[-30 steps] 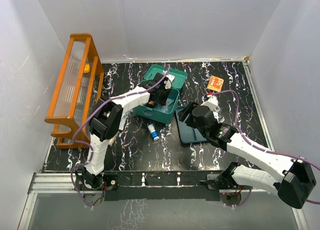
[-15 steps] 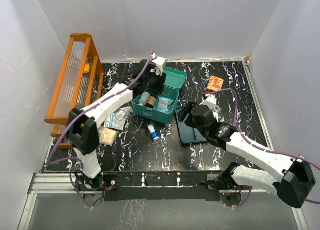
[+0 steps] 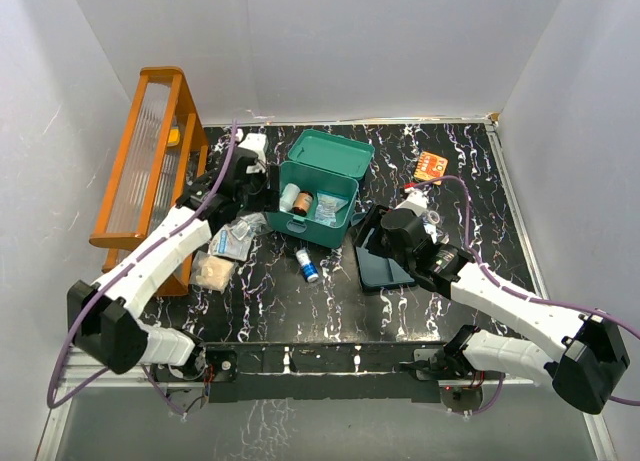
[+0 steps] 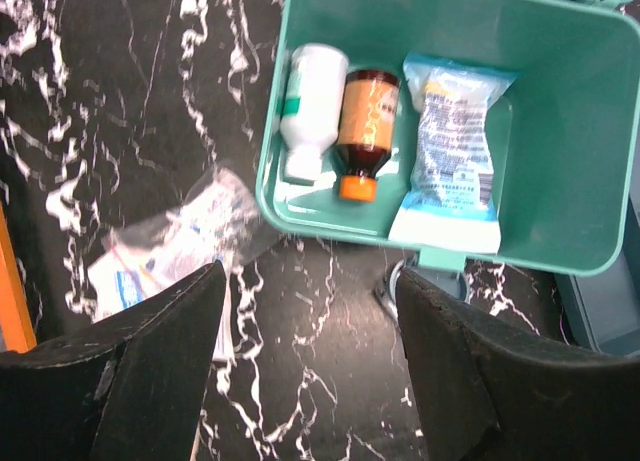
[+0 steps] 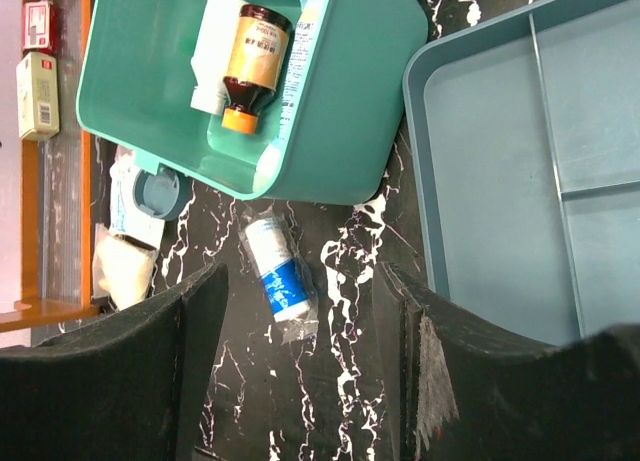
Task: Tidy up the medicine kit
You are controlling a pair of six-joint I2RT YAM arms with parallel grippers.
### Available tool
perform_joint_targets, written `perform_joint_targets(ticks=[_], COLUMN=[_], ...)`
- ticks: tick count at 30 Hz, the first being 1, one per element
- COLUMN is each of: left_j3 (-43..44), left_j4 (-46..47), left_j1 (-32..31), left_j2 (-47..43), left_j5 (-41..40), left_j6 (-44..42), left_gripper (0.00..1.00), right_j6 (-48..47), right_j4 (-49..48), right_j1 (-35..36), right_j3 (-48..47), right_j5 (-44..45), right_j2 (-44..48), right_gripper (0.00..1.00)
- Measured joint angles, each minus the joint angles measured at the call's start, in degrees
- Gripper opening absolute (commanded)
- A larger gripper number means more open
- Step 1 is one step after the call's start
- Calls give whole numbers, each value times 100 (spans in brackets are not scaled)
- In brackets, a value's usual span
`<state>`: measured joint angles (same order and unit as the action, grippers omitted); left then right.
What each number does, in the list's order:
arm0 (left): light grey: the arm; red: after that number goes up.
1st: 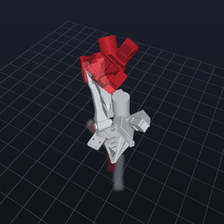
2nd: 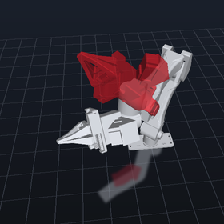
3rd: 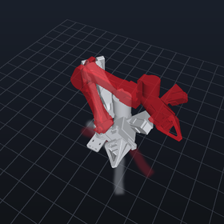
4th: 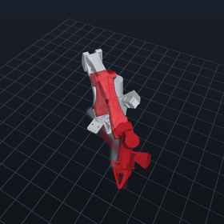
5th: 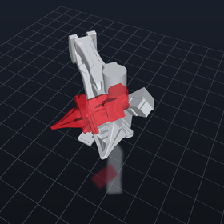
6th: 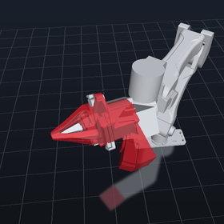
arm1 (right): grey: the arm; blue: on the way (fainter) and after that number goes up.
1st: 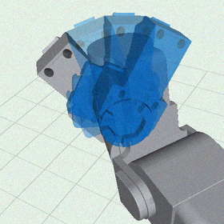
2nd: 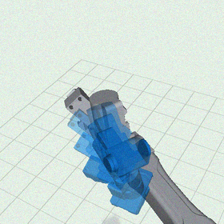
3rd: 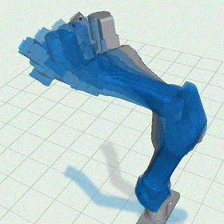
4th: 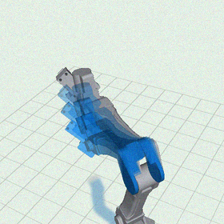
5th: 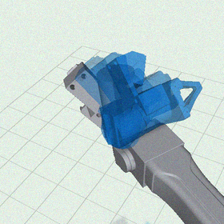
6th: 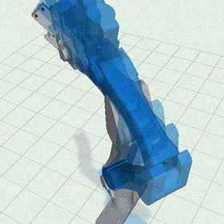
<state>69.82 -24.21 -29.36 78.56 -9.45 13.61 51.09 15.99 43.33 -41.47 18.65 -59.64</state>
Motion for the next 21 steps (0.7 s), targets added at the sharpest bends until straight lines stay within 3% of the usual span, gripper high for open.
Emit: perform_joint_targets(ticks=[5,8,21], left_j3=[-575,-859,-2175], left_j4=[-122,-199,-90], left_j1=[-4,-4,138], left_j2=[-533,-706,-638], left_j5=[-382,-702,-1193], left_j6=[496,837,1753], left_gripper=[68,63,57], right_j6=[4,7,138], right_j4=[4,4,-192], right_j1=[0,0,0], right_j3=[0,0,210], right_j5=[-214,-367,-942], right_j2=[13,55,2], right_gripper=[58,59,58])
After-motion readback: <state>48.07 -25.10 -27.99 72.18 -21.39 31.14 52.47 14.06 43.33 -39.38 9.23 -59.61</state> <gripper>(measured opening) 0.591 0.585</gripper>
